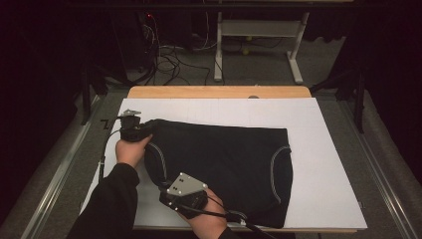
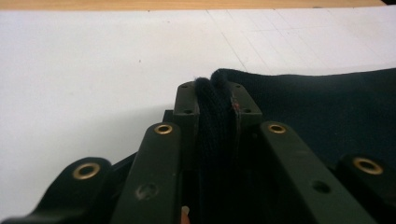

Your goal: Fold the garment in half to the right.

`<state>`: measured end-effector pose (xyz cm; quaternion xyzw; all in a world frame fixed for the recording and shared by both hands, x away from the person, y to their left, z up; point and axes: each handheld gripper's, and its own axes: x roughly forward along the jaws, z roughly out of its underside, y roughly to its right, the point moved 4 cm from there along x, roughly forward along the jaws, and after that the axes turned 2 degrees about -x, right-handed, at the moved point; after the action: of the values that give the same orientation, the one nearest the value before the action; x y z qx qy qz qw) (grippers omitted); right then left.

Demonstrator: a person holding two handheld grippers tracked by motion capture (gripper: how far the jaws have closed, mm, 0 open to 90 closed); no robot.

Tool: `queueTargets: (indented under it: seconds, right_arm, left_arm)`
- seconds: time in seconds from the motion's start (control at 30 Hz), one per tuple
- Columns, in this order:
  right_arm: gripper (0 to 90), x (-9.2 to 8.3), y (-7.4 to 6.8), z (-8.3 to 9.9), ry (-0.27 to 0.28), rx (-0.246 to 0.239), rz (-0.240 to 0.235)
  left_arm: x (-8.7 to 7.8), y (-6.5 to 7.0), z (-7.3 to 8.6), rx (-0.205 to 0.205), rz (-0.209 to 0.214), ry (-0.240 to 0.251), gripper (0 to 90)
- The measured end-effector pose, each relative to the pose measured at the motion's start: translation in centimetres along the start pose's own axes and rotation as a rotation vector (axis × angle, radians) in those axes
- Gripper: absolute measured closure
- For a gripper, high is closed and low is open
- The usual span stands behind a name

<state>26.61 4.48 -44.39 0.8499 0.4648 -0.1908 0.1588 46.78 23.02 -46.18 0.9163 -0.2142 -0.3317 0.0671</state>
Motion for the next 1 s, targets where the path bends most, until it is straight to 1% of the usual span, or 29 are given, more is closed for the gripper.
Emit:
queueTargets:
  seconds: [0.07,0.17,0.2,0.3,0.37,0.4,0.5,0.6,0.77,0.87,1.0]
  right_arm:
    - [74.7,-0.1,-0.1,-0.2,0.003,-0.008,-0.001]
    - [74.7,-0.1,-0.2,-0.5,0.007,-0.014,-0.004]
    - [74.8,-0.1,-0.2,-0.6,0.010,-0.013,-0.004]
    - [74.8,-0.1,-0.4,-0.9,0.011,-0.021,-0.003]
    - [74.8,0.1,-0.6,-1.0,0.007,-0.028,-0.008]
    - [74.7,0.2,-0.7,-1.1,0.006,-0.030,-0.009]
    - [74.7,0.6,-1.1,-1.3,0.002,-0.038,-0.018]
    - [74.7,1.2,-1.5,-1.6,0.000,-0.049,-0.026]
    - [74.7,2.0,-2.2,-2.2,-0.001,-0.060,-0.043]
    - [74.7,2.6,-2.7,-2.6,-0.001,-0.071,-0.054]
    - [74.7,3.3,-3.5,-3.0,0.002,-0.076,-0.068]
  left_arm:
    - [-0.3,0.2,-0.5,0.005,0.000,0.018,73.7]
    - [-0.6,0.4,-0.9,0.032,-0.007,0.036,73.8]
    - [-0.7,0.4,-0.9,0.034,-0.003,0.042,73.9]
    - [-1.0,0.1,-0.9,0.026,0.007,0.042,73.9]
    - [-1.2,-0.2,-0.9,0.031,-0.002,0.037,73.8]
    - [-1.3,-0.3,-0.9,0.025,-0.001,0.039,73.8]
    - [-1.7,-0.9,-1.0,0.011,-0.007,0.039,73.7]
    - [-2.2,-1.6,-1.0,0.008,-0.012,0.042,73.6]
    - [-3.0,-2.9,-0.6,-0.012,-0.023,0.054,73.4]
    - [-3.5,-3.6,-0.5,-0.006,-0.035,0.045,73.5]
    - [-4.4,-4.5,-0.4,-0.012,-0.051,0.058,73.5]
